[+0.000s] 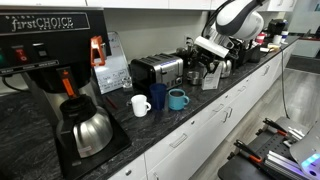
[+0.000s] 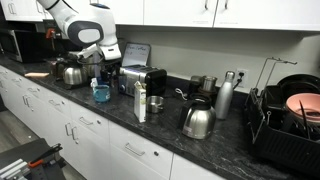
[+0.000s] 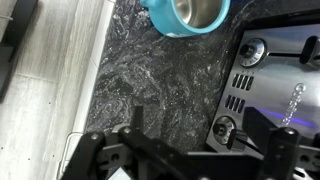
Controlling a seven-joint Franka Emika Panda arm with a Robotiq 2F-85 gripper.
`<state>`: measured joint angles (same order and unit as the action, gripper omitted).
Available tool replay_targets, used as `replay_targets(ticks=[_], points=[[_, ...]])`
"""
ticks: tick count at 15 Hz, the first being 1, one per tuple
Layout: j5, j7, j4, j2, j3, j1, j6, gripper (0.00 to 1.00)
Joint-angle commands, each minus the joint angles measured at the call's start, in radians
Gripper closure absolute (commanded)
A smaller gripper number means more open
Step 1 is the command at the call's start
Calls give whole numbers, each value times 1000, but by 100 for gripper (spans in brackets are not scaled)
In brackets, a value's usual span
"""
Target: Push the right lever on the toaster upwards
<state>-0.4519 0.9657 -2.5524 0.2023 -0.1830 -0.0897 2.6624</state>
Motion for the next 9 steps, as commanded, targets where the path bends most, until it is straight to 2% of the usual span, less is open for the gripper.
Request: replay_targets(ticks=[1,4,9], points=[[6,4,0,0,12,-11,-1,0],[-15,-19,10,-33,22,-15,18,0],[25,-6,36,-116,24,-9,75,0]])
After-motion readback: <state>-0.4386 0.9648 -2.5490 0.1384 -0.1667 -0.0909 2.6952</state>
